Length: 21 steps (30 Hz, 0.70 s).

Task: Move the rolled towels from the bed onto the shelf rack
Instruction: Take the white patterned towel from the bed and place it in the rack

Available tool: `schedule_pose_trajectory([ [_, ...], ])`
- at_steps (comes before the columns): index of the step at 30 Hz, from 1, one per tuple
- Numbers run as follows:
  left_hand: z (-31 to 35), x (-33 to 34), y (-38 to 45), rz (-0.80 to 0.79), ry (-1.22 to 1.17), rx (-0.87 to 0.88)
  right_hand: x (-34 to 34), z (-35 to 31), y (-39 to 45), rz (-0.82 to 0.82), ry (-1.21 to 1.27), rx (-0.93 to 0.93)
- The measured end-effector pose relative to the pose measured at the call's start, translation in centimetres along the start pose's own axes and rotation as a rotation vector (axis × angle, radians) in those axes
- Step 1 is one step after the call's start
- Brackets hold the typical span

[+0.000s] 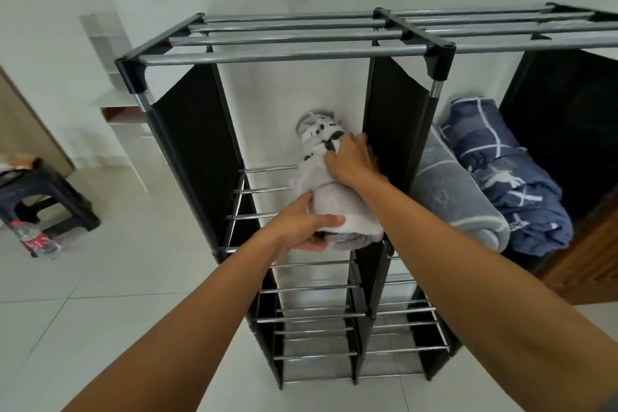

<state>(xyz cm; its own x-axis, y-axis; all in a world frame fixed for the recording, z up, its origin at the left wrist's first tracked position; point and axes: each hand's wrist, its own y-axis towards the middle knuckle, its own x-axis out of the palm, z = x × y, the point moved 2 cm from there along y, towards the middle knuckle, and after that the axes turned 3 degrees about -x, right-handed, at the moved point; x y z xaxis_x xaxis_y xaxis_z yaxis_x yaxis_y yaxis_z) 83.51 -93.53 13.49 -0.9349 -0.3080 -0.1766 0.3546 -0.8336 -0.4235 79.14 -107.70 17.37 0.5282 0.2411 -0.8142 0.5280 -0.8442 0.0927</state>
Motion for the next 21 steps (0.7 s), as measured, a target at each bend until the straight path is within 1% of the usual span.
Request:
schedule_pose_trajectory([
  [2,0.2,-0.5,-1.4,0.044,0.202,0.019,-0.6,-0.5,-2.0,-0.034,-0.093,-0.116],
  [5,-0.2,-1.8,-3.6,0.015,0.32,-0.001,-2.2,-0.7,-6.2,-0.05,-0.147,-0.259],
  [7,-0.6,-2.2,-5.0,-0.041,0.413,-0.017,-3.1,-0.4,-9.6,-0.056,-0.176,-0.301],
  [9,-0.7,-1.8,-6.2,-0.096,0.516,0.0,-3.7,0.2,-13.3,-0.051,-0.215,-0.286],
  [11,-0.7,-0.3,-7.4,-0.177,0.591,0.044,-4.3,1.2,-17.1,-0.033,-0.246,-0.215],
  [14,-1.2,3.8,-8.8,-0.31,0.656,0.133,-5.6,3.9,-23.3,0.041,-0.261,-0.058],
  [17,-2.7,9.9,-10.7,-0.457,0.589,0.228,-8.0,7.2,-31.6,0.138,-0.243,0.167],
  [19,-4.3,15.0,-13.2,-0.581,0.549,0.282,-9.7,9.2,-38.6,0.255,-0.214,0.339],
  [21,-6.6,20.4,-17.0,-0.72,0.535,0.32,-10.9,10.4,-47.1,0.369,-0.13,0.546],
])
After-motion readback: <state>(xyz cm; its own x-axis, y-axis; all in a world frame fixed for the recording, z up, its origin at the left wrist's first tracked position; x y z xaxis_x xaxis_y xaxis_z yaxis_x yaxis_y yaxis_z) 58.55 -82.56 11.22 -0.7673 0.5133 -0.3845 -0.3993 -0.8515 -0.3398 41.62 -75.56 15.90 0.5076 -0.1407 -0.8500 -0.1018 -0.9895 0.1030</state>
